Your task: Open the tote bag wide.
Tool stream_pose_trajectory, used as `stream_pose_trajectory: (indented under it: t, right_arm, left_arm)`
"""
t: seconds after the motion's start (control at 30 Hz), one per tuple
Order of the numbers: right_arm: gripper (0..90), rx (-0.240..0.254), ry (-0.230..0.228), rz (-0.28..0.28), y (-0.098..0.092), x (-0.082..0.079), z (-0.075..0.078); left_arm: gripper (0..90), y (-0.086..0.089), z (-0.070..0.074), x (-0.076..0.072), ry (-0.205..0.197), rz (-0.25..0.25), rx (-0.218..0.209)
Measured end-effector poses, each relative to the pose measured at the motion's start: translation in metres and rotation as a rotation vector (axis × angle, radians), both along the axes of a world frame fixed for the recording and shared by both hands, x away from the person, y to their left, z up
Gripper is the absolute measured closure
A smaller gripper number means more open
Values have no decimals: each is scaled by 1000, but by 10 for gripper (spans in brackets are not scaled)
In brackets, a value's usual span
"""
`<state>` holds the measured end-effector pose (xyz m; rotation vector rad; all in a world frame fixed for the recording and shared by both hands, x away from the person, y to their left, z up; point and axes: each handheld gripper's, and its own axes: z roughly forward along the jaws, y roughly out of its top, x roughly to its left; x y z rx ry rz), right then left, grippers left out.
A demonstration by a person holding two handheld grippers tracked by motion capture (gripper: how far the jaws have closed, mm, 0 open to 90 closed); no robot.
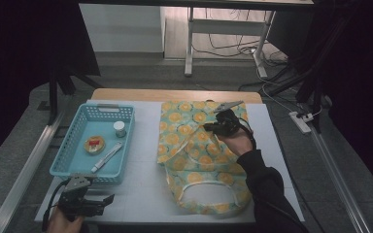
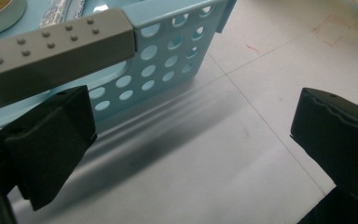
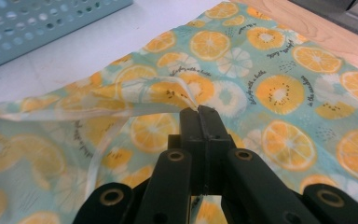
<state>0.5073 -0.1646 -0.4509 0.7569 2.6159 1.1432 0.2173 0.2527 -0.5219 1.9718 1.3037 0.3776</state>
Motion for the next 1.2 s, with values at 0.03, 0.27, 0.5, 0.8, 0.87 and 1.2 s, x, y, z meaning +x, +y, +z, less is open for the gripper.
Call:
stream_pose_trajectory:
  t: [0.03,0.27,0.5,0.8,0.87,1.2]
  right_arm:
    - [897,0,0,0,0,0,0]
    - [889,-57,39,-45,7,17,-35]
    - [577,-14,134,-112,-2,26,-51]
    - [286,50,62,-37,-5,-12,-7]
    - [259,44,53,-22,-4,-18,-5]
    - [55,-3,96,92,-5,-78,-12]
  left_arm:
    - [0,0,0,0,1,-1,1]
    - [0,0,0,0,-1,-3,0]
    - [0,0,0,0,0,-1,1]
    - [0,0,0,0,1,2,5]
    - [0,-1,0,0,1,3,5]
    - [0,0,0,0,0,4,6]
